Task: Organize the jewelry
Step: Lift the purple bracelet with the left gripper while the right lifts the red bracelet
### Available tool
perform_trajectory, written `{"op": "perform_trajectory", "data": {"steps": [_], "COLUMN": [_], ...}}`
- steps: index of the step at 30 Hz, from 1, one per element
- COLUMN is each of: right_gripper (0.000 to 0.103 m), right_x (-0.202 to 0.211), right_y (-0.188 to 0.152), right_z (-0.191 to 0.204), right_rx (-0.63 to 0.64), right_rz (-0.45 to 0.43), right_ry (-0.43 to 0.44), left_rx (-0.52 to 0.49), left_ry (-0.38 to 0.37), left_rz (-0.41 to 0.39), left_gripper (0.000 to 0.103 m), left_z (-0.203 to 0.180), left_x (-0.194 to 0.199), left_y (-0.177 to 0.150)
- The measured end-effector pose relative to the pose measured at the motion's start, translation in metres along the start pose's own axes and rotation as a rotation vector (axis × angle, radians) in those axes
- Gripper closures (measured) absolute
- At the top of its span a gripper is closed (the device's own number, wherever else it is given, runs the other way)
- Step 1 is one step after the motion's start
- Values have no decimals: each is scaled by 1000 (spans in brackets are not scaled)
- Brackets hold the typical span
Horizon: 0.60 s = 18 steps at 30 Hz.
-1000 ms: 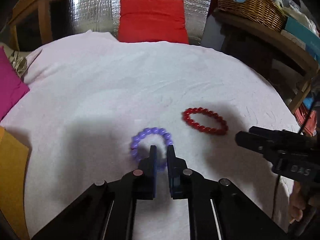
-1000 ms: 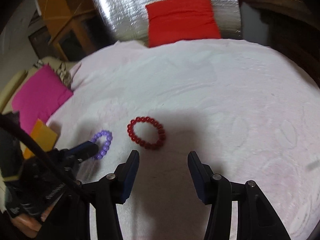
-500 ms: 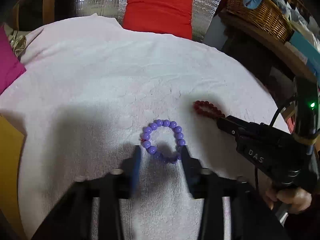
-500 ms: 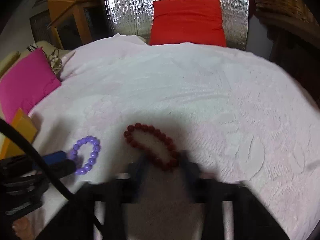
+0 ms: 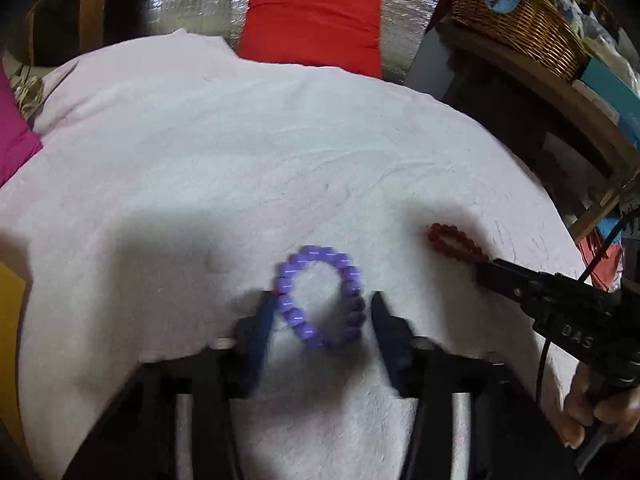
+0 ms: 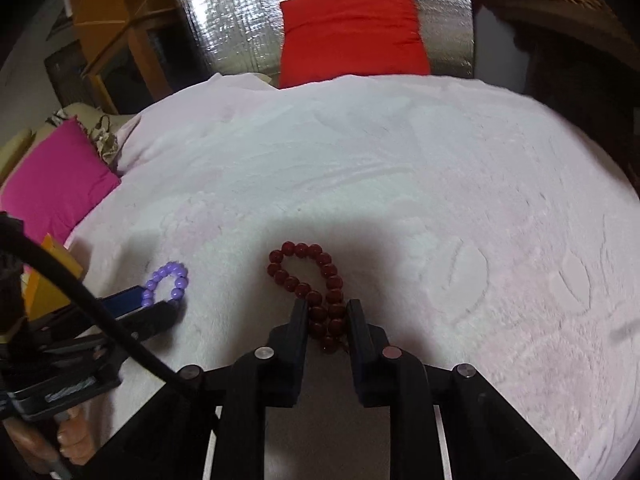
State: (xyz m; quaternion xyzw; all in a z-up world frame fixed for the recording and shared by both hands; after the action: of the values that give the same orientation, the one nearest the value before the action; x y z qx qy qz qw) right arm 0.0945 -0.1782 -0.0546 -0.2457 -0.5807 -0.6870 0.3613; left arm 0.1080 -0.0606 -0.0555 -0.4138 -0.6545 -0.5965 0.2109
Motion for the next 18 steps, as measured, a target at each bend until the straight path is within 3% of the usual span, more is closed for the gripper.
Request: {"op": "perform_trajectory", "data": {"steps": [4,9,12,14,15,18], "right_gripper": [83,82,82,80,80,80], "right_x": [10,21,22,16,13,3], "right_y": [-3,-4,-6,-8,-9,-13], "right_z": [-2,-2,-4,-6,-8,-10], "right_rx": [-27,-44,-35,-32,-33,-22], "right_rz": [6,24,24,37,42,62], "right_ry": [43,62,51,33,23,7], "left_rx": [-39,-48,-39,-20,-15,-51], "left_ry": [-18,-40,-50,-70,-76,-52], "left_rz": [-10,12,18,14,7,-5], "left_gripper": [90,90,82,64,60,57], "left_z": [-13,-21,-22,-23,-24,-28], "left_x": [-3,-8,-10,-9,-8,-10], "left_y": [1,-1,1,2,3,3]}}
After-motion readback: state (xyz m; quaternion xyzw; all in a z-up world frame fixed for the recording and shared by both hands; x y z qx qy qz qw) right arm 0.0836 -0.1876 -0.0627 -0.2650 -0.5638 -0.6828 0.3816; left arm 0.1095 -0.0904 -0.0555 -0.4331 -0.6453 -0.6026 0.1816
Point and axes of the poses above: each gripper's, at about its wrist camera, not at the fingertips, and x roughly against the way its jaws point, z to its left, y to its top, the point moved 9 cm from there along -x, roughly the way its jaws point, and after that the axes turned 1 degree about y, right-handed, at the moved point
